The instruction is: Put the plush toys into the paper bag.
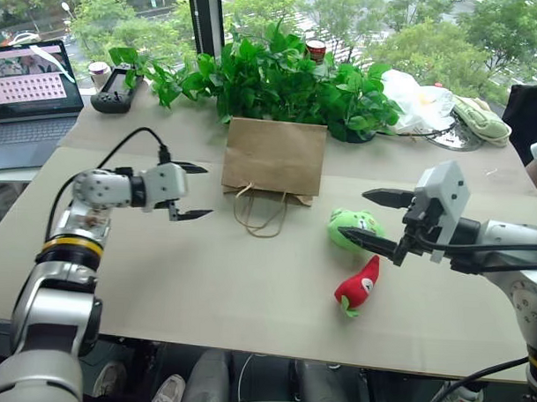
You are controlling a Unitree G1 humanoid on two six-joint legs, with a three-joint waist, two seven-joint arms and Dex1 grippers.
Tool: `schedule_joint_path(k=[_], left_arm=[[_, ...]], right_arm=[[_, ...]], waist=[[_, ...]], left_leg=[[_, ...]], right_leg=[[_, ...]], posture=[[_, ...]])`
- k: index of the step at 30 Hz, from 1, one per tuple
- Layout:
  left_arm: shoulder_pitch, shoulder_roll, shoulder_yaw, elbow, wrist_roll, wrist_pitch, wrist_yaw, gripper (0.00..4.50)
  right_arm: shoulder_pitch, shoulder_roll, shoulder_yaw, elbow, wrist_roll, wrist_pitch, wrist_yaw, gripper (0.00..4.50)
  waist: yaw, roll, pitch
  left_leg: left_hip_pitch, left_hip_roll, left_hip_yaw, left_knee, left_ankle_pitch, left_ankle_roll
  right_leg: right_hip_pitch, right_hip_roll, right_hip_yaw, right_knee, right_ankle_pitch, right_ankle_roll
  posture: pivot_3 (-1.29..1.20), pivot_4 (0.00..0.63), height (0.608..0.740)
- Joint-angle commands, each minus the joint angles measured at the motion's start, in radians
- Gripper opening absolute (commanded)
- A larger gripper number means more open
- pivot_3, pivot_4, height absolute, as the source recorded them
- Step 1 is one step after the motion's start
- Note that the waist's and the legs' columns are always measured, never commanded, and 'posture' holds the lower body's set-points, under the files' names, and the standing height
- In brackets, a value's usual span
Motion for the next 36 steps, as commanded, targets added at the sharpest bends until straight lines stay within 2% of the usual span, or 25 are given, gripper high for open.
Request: schedule_joint_path(k=[1, 5, 14, 17, 23, 27, 36], left_arm=[[-0.094, -0.033, -0.061, 0.123, 0.142, -0.151, 0.19, 4.5], [-0.168, -0.099, -0.078, 0.222, 0.181, -0.163, 0.297, 4.5], [-0.212, -0.139, -0.064, 0.286, 0.164, -0.185, 0.276, 4.5], [-0.208, -0.14, -0.066, 0.289, 0.164, -0.186, 0.259, 3.77], [-0.201, -0.147, -0.062, 0.292, 0.16, -0.189, 0.242, 1.4], [-0.199, -0.148, -0.062, 0.293, 0.16, -0.191, 0.235, 0.01], [-0.184, -0.149, -0.021, 0.27, 0.095, -0.179, 0.152, 0.01]], right_arm=[[0.0, 0.006, -0.026, -0.061, 0.024, 0.025, -0.051, 4.44], [0.012, 0.021, -0.033, -0.096, 0.038, 0.048, -0.095, 4.44], [0.02, 0.04, -0.029, -0.125, 0.051, 0.061, -0.162, 4.44], [0.02, 0.041, -0.023, -0.124, 0.051, 0.058, -0.172, 4.5], [0.018, 0.04, -0.016, -0.116, 0.048, 0.051, -0.18, 4.5], [0.013, 0.042, -0.009, -0.113, 0.046, 0.049, -0.185, 4.5], [0.003, 0.054, 0.025, -0.092, 0.023, 0.032, -0.195, 4.5]], waist=[[-0.001, 0.0, 0.0], [-0.008, 0.0, 0.0], [-0.011, 0.0, 0.0], [-0.01, 0.0, 0.0], [-0.008, 0.0, 0.0], [-0.009, 0.0, 0.0], [-0.009, 0.0, 0.0]], left_leg=[[0.0, 0.0, 0.0, 0.0, 0.0, 0.0], [0.001, 0.0, 0.0, 0.0, 0.0, 0.0], [0.001, -0.001, -0.001, 0.0, 0.0, 0.0], [0.001, -0.001, -0.001, 0.0, 0.0, 0.0], [0.001, -0.001, -0.001, 0.0, 0.0, 0.0], [0.001, -0.001, -0.001, 0.0, 0.0, 0.0], [0.001, -0.001, -0.001, 0.0, 0.0, 0.0]], right_leg=[[0.0, 0.0, 0.0, 0.0, 0.0, 0.0], [0.0, 0.0, 0.0, 0.001, 0.0, 0.0], [0.0, 0.0, 0.0, 0.001, 0.0, 0.001], [0.0, 0.0, 0.0, 0.001, 0.0, 0.001], [0.0, 0.0, 0.0, 0.001, 0.0, 0.001], [0.0, 0.0, 0.0, 0.001, 0.0, 0.001], [0.0, 0.0, 0.0, 0.001, 0.0, 0.001]], posture=[[0.0, 0.15, 0.713], [0.0, 0.15, 0.713], [0.0, 0.15, 0.713], [0.0, 0.15, 0.713], [0.0, 0.15, 0.713], [0.0, 0.15, 0.713], [0.0, 0.15, 0.713]])
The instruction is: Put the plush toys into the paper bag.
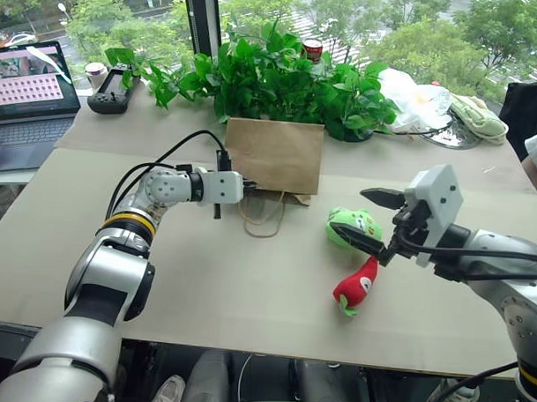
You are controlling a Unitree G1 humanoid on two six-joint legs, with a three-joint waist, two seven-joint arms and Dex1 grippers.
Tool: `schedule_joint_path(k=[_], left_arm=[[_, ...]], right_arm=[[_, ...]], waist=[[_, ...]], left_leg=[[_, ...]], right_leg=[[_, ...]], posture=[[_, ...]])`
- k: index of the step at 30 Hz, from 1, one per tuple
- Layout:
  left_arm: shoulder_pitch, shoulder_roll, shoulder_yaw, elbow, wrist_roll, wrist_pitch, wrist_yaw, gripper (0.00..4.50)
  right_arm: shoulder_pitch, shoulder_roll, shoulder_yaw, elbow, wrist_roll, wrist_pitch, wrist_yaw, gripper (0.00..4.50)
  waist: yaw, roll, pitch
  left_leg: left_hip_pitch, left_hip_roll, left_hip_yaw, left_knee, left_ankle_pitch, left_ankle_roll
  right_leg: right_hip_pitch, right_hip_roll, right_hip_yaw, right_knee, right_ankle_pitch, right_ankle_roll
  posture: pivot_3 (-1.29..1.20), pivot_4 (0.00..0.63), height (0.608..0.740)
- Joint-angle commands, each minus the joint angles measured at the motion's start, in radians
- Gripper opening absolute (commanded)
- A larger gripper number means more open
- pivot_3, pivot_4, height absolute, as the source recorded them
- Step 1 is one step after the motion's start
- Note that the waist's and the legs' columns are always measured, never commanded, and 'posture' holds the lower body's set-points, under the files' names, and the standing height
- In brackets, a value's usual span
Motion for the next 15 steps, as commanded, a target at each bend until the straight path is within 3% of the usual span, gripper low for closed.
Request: schedule_joint_path(k=[1, 9, 15], left_arm=[[0.005, 0.004, 0.045, -0.039, -0.077, 0.002, -0.072, 0.01], [0.111, 0.022, 0.135, -0.268, -0.346, 0.17, -0.407, 0.01], [0.213, 0.125, 0.196, -0.708, -0.594, 0.661, -0.556, 0.01]], right_arm=[[-0.017, 0.007, 0.005, -0.001, -0.018, -0.029, -0.008, 4.5], [-0.013, 0.023, 0.026, 0.026, -0.056, -0.034, -0.016, 4.5], [-0.012, 0.067, 0.069, 0.041, -0.062, -0.02, -0.034, 4.5]], waist=[[0.0, 0.0, 0.0], [-0.005, 0.0, 0.0], [-0.02, 0.0, 0.0]], left_leg=[[0.0, 0.0, 0.0, 0.0, 0.0, 0.0], [0.0, 0.0, 0.0, 0.0, 0.0, 0.0], [0.0, 0.001, -0.001, 0.0, 0.0, 0.0]], right_leg=[[0.0, 0.0, 0.0, 0.0, 0.0, 0.0], [0.0, 0.0, 0.0, 0.001, 0.0, 0.0], [0.0, 0.001, 0.0, 0.001, 0.0, 0.0]], posture=[[0.0, 0.15, 0.713], [0.0, 0.15, 0.713], [0.0, 0.15, 0.713]])
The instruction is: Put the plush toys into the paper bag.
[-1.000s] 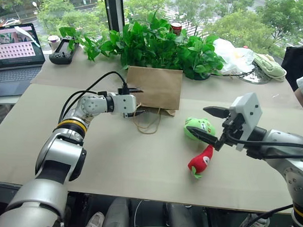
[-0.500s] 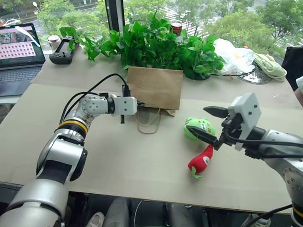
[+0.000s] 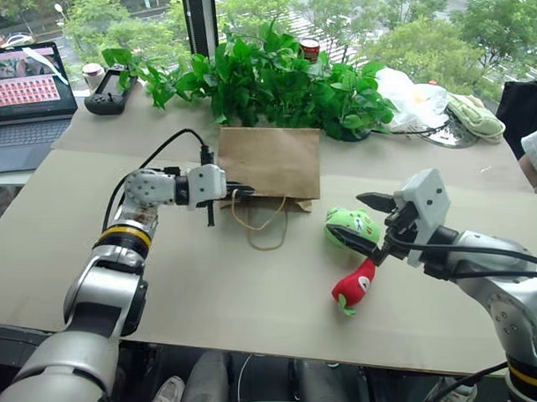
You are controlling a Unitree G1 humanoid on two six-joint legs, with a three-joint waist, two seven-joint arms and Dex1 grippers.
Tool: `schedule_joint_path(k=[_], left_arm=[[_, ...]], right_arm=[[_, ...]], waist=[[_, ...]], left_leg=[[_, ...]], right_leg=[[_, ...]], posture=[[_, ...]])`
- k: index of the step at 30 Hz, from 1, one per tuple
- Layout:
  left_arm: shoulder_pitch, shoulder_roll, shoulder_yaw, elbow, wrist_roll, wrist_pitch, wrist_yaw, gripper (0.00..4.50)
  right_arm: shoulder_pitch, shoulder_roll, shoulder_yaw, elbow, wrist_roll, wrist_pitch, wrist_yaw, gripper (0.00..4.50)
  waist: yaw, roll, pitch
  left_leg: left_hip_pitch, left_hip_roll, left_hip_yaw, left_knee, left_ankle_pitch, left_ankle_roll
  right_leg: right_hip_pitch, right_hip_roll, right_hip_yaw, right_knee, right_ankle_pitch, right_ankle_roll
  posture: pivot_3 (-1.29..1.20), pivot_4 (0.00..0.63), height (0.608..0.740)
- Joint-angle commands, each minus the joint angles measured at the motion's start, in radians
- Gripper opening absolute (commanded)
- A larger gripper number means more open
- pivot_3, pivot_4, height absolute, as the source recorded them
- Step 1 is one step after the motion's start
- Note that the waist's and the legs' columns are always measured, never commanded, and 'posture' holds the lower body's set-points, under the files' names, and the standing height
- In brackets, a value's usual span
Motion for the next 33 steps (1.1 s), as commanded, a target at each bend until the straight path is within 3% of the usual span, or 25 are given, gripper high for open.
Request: schedule_joint_path(k=[1, 6, 9, 20, 26, 33], left_arm=[[-0.001, 0.065, 0.052, -0.234, -0.13, 0.277, -0.037, 0.01], [-0.002, 0.084, 0.078, -0.328, -0.156, 0.466, 0.02, 0.01], [0.016, 0.079, 0.081, -0.359, -0.152, 0.505, 0.032, 0.0], [0.02, 0.052, 0.084, -0.365, -0.148, 0.534, 0.053, 0.0], [0.012, 0.044, 0.087, -0.369, -0.153, 0.547, 0.058, 0.0], [0.005, 0.036, 0.092, -0.39, -0.165, 0.582, 0.071, 0.0]], right_arm=[[-0.015, 0.018, 0.018, -0.005, -0.01, -0.012, -0.011, 4.5], [-0.035, 0.071, 0.076, 0.013, -0.031, -0.005, -0.041, 4.5], [-0.05, 0.103, 0.101, 0.016, -0.036, 0.002, -0.062, 3.8], [-0.152, 0.245, 0.21, 0.052, -0.068, 0.028, -0.15, 0.05], [-0.228, 0.362, 0.357, 0.243, -0.254, -0.043, -0.252, 0.05], [-0.255, 0.449, 0.393, 0.449, -0.412, -0.112, -0.326, 0.05]], waist=[[-0.001, 0.0, 0.0], [-0.001, 0.0, 0.0], [0.0, 0.0, 0.0], [-0.002, 0.0, 0.0], [-0.001, 0.0, 0.0], [0.001, 0.0, 0.0]], left_leg=[[0.0, 0.0, 0.0, 0.0, 0.0, 0.0], [0.002, 0.0, 0.0, 0.001, 0.0, 0.0], [0.002, 0.0, 0.0, 0.002, 0.0, 0.0], [0.001, 0.0, 0.0, 0.001, 0.0, 0.0], [0.001, 0.0, 0.0, 0.001, 0.0, 0.0], [0.0, 0.0, 0.0, 0.001, 0.0, 0.0]], right_leg=[[0.0, 0.0, 0.0, 0.0, 0.0, 0.0], [0.002, 0.0, 0.0, 0.0, 0.0, 0.0], [0.002, 0.0, 0.0, 0.0, 0.0, 0.0], [0.001, 0.0, 0.0, 0.0, 0.0, 0.0], [0.001, 0.001, 0.0, 0.001, 0.0, 0.0], [0.0, 0.0, 0.0, 0.0, 0.0, 0.0]], posture=[[0.0, 0.15, 0.713], [0.0, 0.15, 0.713], [0.0, 0.15, 0.713], [0.0, 0.15, 0.713], [0.0, 0.15, 0.713], [0.0, 0.15, 0.713]])
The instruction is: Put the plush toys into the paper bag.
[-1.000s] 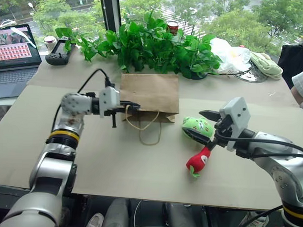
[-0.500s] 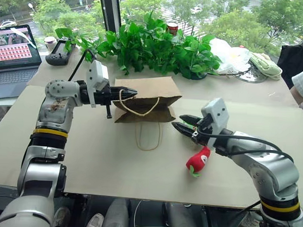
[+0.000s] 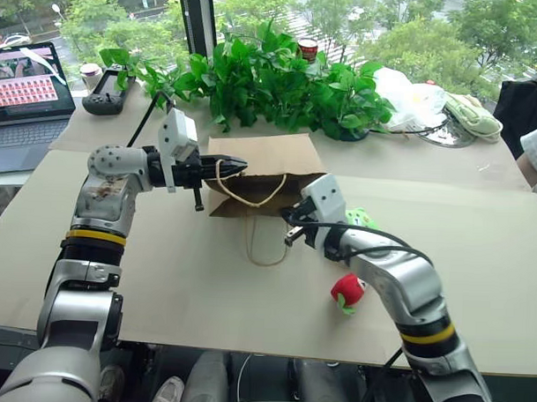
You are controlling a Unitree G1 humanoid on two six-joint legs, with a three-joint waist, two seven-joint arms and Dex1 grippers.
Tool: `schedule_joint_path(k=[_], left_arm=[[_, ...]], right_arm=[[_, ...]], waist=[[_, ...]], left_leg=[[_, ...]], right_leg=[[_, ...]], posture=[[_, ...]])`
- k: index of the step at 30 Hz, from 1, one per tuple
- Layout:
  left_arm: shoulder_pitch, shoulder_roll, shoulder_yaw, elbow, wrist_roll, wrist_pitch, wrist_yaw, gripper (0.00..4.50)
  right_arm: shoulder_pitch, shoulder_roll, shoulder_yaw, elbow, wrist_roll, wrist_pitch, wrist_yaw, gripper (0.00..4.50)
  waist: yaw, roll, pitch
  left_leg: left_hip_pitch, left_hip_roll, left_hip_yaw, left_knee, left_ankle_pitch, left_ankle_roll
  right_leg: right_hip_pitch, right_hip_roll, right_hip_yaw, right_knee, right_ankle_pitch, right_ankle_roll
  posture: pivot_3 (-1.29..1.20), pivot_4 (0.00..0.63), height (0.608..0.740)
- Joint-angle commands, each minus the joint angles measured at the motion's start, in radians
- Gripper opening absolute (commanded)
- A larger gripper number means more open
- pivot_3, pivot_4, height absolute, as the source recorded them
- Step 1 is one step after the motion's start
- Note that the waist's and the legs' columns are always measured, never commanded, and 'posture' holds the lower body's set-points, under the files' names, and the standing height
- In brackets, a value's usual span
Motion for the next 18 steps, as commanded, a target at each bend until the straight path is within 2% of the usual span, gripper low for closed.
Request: schedule_joint_path(k=[1, 11, 18], left_arm=[[-0.037, -0.002, 0.024, -0.043, -0.026, 0.024, 0.015, 0.0], [-0.087, -0.034, 0.074, -0.032, -0.065, 0.158, 0.13, 0.0], [-0.065, -0.033, 0.071, -0.056, -0.067, 0.18, 0.137, 0.0]], right_arm=[[-0.018, 0.025, 0.002, 0.057, -0.068, -0.044, -0.026, 0.05], [0.001, 0.055, 0.061, 0.116, -0.152, 0.002, -0.002, 0.05], [0.002, 0.073, 0.028, 0.121, -0.177, 0.009, -0.009, 0.05]], waist=[[-0.001, 0.0, 0.0], [-0.005, 0.0, 0.0], [-0.005, 0.0, 0.0]], left_leg=[[0.0, 0.0, 0.0, 0.0, 0.0, 0.0], [0.0, 0.0, 0.0, 0.0, 0.0, 0.0], [0.001, 0.0, 0.0, 0.0, 0.0, 0.0]], right_leg=[[0.0, 0.0, 0.0, 0.0, 0.0, 0.0], [0.0, 0.0, 0.0, 0.0, 0.0, 0.0], [0.0, 0.0, 0.0, 0.001, 0.0, 0.0]], posture=[[0.0, 0.15, 0.713], [0.0, 0.15, 0.713], [0.0, 0.15, 0.713]])
